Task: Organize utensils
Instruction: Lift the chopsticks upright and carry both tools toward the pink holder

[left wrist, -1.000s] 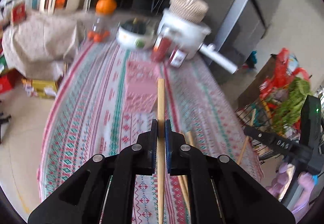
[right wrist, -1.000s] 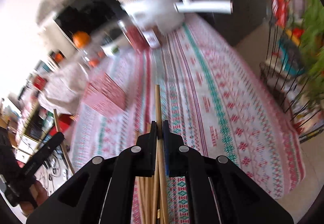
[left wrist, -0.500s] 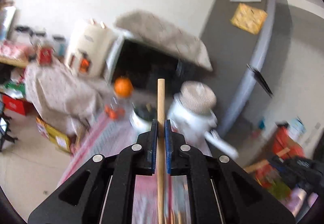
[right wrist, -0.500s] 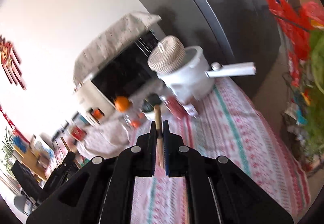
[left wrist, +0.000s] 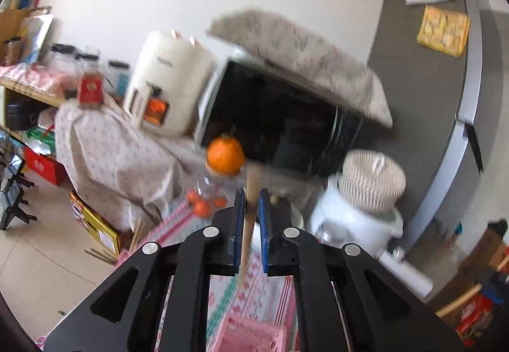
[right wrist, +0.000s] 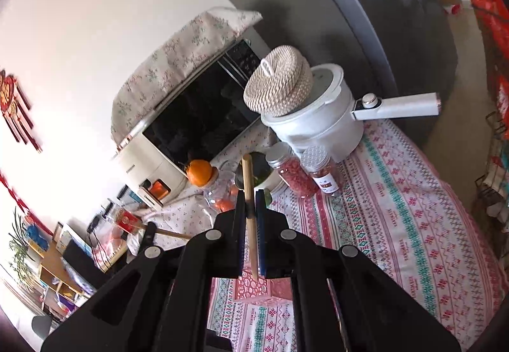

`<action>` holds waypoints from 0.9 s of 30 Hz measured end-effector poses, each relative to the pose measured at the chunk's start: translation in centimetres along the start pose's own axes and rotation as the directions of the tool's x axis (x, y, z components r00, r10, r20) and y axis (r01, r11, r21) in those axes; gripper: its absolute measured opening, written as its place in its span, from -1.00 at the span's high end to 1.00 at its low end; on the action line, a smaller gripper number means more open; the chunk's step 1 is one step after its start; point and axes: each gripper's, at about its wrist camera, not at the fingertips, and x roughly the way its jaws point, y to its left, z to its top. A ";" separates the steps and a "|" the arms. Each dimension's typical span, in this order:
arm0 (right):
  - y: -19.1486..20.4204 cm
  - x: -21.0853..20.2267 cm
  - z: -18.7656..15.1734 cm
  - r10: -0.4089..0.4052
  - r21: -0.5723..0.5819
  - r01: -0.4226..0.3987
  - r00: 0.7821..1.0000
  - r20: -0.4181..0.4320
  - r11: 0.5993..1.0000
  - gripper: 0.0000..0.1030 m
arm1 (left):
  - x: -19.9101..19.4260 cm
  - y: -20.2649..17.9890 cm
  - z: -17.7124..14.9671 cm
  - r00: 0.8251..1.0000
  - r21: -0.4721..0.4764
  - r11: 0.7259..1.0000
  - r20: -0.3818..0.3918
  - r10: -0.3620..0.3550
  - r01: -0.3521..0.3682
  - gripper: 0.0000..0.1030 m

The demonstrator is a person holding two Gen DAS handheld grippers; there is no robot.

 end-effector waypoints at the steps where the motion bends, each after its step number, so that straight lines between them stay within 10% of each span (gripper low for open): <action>1: 0.1 0.3 -0.1 -0.003 0.000 0.003 1.000 -0.006 1.000 0.88 | 0.2 0.0 -0.3 1.000 0.012 1.000 -0.014 0.002 -0.002 0.86; 10: 0.6 1.6 -0.7 0.009 0.005 -0.009 1.000 -0.027 1.000 0.88 | -3.4 1.2 3.0 0.995 0.047 0.998 0.098 0.033 -0.038 0.98; 12: 0.8 1.5 -0.7 0.017 0.003 -0.017 1.000 -0.026 1.000 0.88 | -3.4 1.7 3.9 0.996 0.060 0.997 0.074 0.048 -0.053 0.66; 14: 0.9 1.3 -0.7 0.029 0.008 -0.029 0.999 -0.025 1.000 0.88 | -1.5 2.9 4.3 0.999 0.050 0.998 -0.042 0.033 -0.031 -0.25; 16: 0.9 0.8 -0.4 0.047 0.018 -0.047 0.999 -0.023 0.999 0.88 | 1.1 4.3 3.8 0.985 0.021 1.000 -0.173 0.024 -0.021 -0.23; 17: 0.9 0.5 -0.3 0.058 0.022 -0.057 0.998 -0.020 0.998 0.88 | 2.9 4.7 3.3 0.965 0.031 0.999 -0.258 0.044 -0.037 -0.22; 22: 0.1 -2.0 0.9 0.124 0.052 -0.124 0.992 0.008 0.991 0.88 | 15.4 3.9 -2.7 0.702 0.252 0.965 -0.701 0.126 0.079 -0.04; 27: -1.7 -3.8 2.7 0.115 0.078 -0.120 0.991 0.066 0.990 0.88 | 22.7 1.4 -6.5 0.604 0.390 0.908 -0.764 0.226 0.154 -0.02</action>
